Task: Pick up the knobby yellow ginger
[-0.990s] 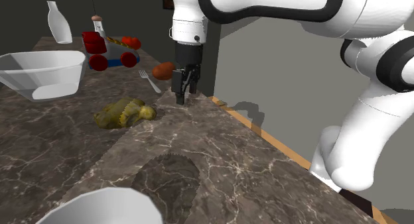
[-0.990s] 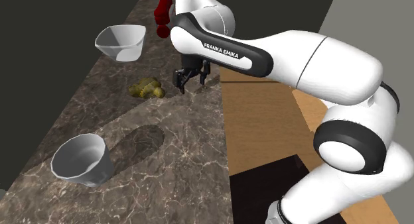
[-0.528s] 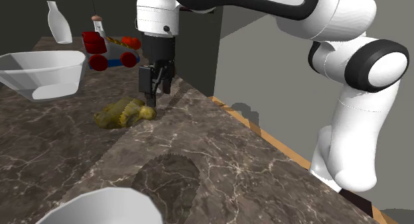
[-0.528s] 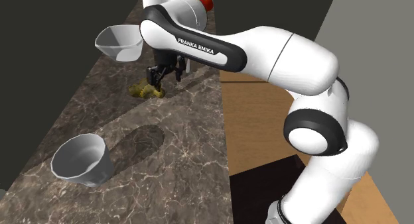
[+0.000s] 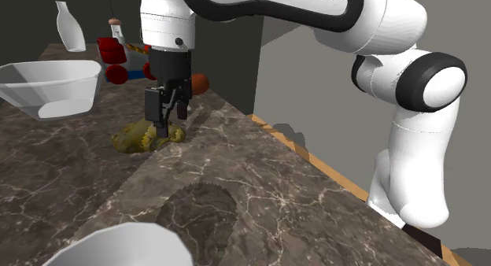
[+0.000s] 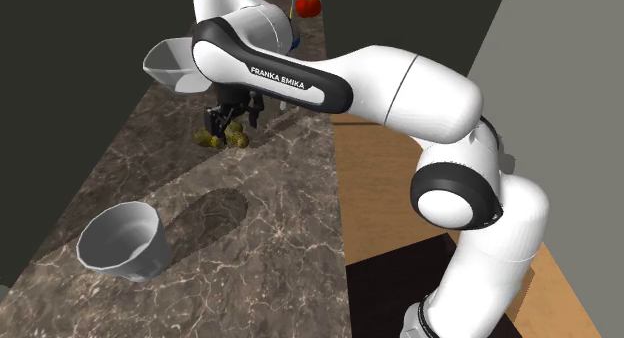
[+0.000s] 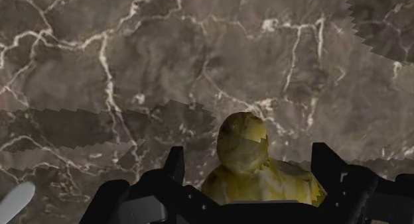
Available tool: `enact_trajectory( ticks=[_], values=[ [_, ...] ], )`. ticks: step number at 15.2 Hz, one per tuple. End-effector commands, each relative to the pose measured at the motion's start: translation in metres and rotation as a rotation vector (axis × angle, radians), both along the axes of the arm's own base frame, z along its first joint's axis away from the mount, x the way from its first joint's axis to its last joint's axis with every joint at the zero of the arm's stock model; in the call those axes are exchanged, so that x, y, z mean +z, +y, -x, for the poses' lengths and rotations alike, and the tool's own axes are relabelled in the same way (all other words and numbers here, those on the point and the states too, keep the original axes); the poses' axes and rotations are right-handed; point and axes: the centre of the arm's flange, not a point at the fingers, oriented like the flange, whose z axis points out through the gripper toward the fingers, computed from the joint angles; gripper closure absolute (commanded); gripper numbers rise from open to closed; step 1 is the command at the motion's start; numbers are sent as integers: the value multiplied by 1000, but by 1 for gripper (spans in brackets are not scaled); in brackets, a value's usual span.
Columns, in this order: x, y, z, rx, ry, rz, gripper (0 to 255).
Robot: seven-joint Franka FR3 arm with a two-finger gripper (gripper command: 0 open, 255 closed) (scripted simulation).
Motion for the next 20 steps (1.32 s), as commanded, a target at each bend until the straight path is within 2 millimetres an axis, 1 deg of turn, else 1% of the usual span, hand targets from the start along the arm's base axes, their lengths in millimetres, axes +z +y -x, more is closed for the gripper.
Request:
enact_trajectory(
  ticks=[1, 2, 4, 5, 14, 20],
  values=[
    [-11, 0, 1, 0, 0, 0, 0],
    [-19, 0, 1, 0, 0, 0, 0],
    [-19, 0, 1, 0, 0, 0, 0],
    [-19, 0, 1, 0, -1, 0, 255],
    [-19, 0, 1, 0, 0, 0, 255],
    [13, 0, 1, 0, 0, 0, 255]
  ],
)
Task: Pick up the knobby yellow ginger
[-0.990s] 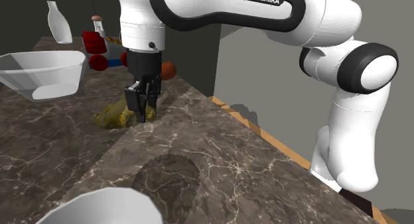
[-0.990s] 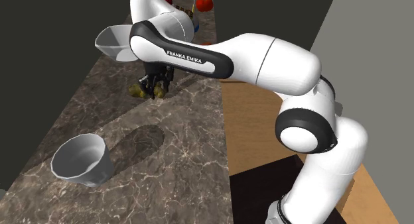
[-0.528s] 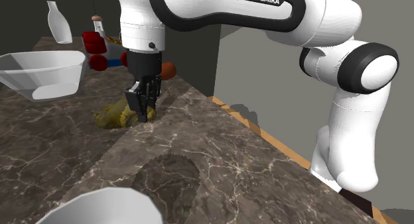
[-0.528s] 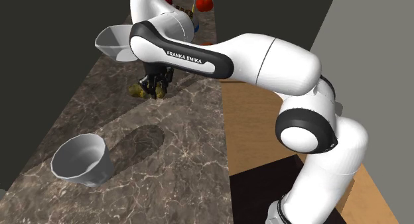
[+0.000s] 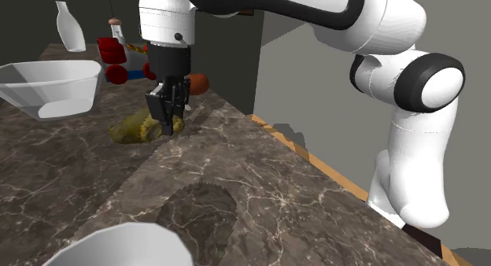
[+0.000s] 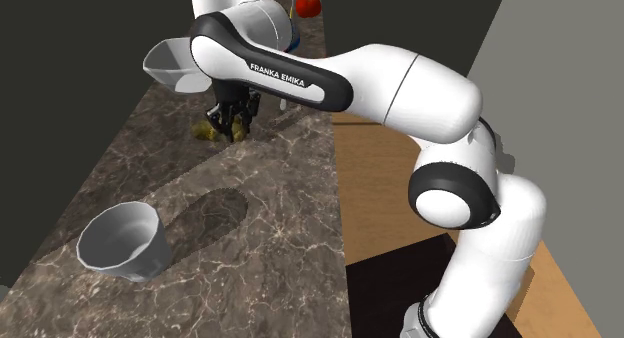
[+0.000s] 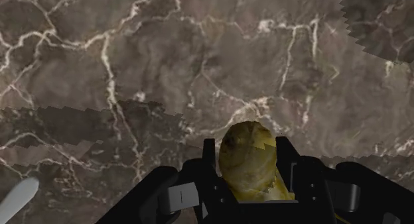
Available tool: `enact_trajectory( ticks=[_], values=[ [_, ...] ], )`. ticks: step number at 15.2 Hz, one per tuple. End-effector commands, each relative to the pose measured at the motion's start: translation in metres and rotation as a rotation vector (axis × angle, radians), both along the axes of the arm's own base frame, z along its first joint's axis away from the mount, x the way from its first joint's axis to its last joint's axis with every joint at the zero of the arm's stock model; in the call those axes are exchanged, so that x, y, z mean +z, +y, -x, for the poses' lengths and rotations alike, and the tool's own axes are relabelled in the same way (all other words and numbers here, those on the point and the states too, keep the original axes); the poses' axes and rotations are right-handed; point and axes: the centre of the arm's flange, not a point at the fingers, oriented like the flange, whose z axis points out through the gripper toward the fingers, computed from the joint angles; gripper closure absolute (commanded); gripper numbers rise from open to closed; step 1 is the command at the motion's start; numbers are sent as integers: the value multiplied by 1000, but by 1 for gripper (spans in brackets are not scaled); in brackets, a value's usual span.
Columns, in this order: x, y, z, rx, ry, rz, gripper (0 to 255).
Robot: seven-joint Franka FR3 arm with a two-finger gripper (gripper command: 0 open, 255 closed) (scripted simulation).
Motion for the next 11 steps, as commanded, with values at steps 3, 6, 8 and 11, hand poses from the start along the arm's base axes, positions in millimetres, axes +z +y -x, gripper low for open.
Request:
enact_trajectory(
  ticks=[3, 6, 8, 11],
  values=[
    [21, -1, 0, 0, 0, 0, 255],
    [37, -1, 0, 0, 0, 0, 255],
    [47, -1, 0, 0, 0, 0, 255],
    [53, -1, 0, 0, 0, 0, 255]
  ],
)
